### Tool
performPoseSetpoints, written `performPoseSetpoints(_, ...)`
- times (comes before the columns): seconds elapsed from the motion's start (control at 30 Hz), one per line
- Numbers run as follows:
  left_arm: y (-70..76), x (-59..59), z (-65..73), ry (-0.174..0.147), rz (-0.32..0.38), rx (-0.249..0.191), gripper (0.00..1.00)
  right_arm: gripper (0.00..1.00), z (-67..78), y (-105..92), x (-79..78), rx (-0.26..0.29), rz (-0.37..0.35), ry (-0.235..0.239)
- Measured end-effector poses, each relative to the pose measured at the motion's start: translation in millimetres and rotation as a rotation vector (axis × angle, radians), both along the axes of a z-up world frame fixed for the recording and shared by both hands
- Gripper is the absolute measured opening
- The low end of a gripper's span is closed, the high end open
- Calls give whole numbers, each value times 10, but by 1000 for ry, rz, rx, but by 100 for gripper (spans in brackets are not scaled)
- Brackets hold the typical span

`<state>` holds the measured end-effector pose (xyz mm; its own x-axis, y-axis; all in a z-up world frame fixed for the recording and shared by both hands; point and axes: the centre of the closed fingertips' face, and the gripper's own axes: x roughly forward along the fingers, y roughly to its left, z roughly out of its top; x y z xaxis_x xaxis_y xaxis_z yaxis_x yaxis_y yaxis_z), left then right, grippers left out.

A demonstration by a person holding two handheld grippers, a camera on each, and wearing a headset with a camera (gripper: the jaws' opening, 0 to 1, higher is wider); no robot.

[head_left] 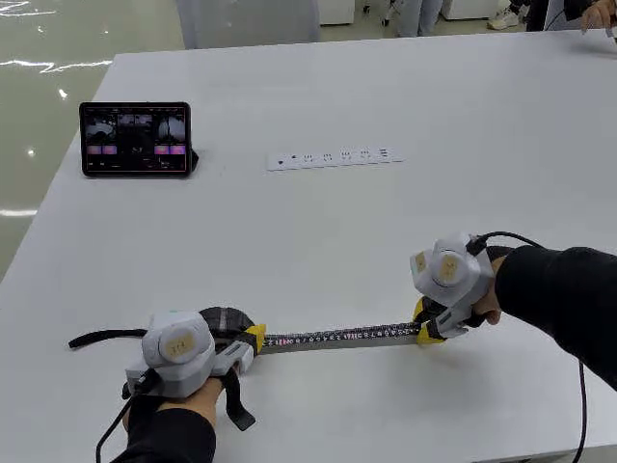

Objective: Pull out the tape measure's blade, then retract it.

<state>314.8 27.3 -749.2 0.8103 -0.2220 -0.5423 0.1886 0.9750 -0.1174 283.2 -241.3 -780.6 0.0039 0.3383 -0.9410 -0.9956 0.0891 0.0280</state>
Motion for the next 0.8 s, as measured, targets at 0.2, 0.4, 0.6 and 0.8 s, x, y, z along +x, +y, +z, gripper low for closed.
performPoseSetpoints(0.2,5,0,3,0,-1,-3,63,10,-4,18,5,10,-16,5)
performPoseSetpoints(0.4,5,-3,-2,9,0,-2,63,10,-4,38,-4,4,-22,10)
performPoseSetpoints(0.6,6,-7,-8,15,-2,-1,63,10,-4,54,-3,6,-11,8)
performPoseSetpoints(0.8,5,-12,-10,19,-3,2,63,10,-3,83,-1,-4,-10,7)
